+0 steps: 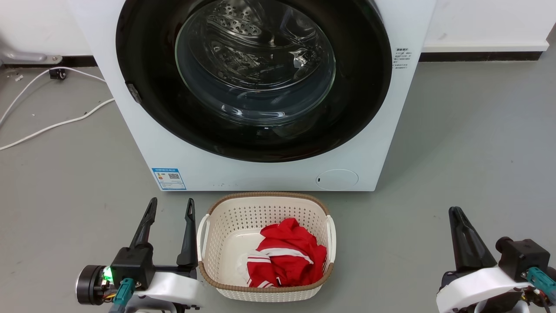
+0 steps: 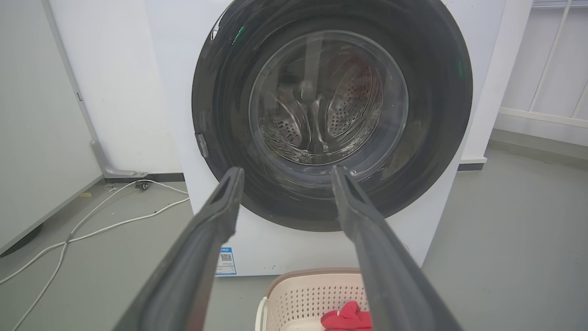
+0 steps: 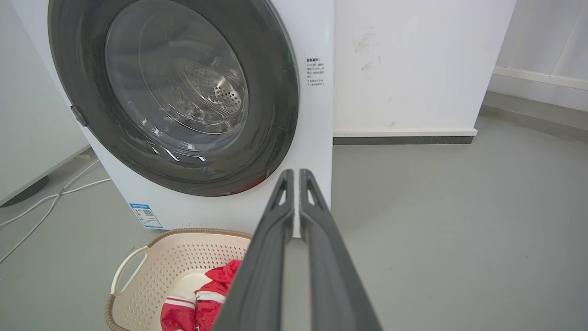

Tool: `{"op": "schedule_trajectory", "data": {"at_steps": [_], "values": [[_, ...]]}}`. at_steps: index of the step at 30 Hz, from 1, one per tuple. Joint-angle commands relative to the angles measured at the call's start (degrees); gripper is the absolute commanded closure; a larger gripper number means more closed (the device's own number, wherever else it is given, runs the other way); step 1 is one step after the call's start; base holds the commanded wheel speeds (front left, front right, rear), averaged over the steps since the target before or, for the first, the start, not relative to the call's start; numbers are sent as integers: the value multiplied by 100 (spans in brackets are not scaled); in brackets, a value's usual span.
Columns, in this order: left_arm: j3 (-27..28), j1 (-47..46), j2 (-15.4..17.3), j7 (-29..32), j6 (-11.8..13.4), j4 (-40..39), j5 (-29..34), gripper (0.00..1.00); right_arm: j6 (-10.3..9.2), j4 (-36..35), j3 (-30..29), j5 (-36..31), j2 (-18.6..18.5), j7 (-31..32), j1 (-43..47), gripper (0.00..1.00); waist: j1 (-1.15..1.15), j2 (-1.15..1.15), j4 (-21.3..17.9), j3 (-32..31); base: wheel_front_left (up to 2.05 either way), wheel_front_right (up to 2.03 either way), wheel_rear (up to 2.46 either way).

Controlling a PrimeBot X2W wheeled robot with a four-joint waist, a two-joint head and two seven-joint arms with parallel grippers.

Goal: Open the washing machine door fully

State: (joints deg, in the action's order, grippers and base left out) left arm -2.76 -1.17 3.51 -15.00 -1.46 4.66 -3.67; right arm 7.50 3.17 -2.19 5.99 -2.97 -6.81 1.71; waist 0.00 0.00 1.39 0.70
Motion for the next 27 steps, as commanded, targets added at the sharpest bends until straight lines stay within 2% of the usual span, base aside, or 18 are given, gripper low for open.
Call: {"op": "schedule_trajectory", "data": {"at_steps": [1, 4, 5, 8, 13, 15, 17, 18, 20, 23, 27], "values": [[24, 62, -7, -27, -13, 6, 37, 0, -2, 16, 6, 67, 18, -28, 34, 100, 0, 0, -4, 1, 0, 0, 0], [39, 70, -15, -22, -28, 9, 48, 0, -2, 21, 16, 313, 18, -127, 22, 100, 0, 0, -12, -11, 0, 0, 0], [43, 73, -19, -22, -32, 13, 51, 0, -2, 23, 23, 675, 18, -202, 12, 100, 0, 0, -14, -15, 0, 0, 0], [53, 66, -24, -22, -45, 17, 49, 0, -1, 57, 196, 2590, 18, -494, -50, 100, 0, 0, -18, -22, 0, 0, 0], [73, 44, -34, -22, -27, 11, 57, 0, -1, -133, 369, 6521, 10, -806, -254, 100, 0, 0, -35, -15, 0, 0, 0], [91, 4, -38, -22, -14, -9, 52, 0, -1, -202, 280, 7744, 8, -828, -387, 100, 0, 0, -47, 32, 0, 0, 0], [116, -71, -42, -22, -7, -38, 36, 0, -1, -237, 211, 8517, 10, -829, -591, 100, 0, 0, -63, 103, 0, 0, 0], [116, -71, -42, -22, -7, -38, 36, 0, -1, -237, 211, 8517, 10, -829, -591, 100, 0, 0, -63, 103, 0, 0, 0], [149, -142, -44, -22, 0, -68, 21, 0, -1, -264, 145, 9021, 10, -830, -877, 100, 0, 0, -83, 192, 0, 0, 0], [194, -234, -47, -22, 20, -110, 31, 0, -1, 1, 36, 9310, -159, -723, -1430, 100, 0, 0, -110, 325, 0, 0, 0], [206, -388, -52, -22, 14, -148, 25, 0, -1, 682, 73, 9502, -656, -344, -2436, 100, 0, 0, -103, 505, 0, 0, 0]]}}
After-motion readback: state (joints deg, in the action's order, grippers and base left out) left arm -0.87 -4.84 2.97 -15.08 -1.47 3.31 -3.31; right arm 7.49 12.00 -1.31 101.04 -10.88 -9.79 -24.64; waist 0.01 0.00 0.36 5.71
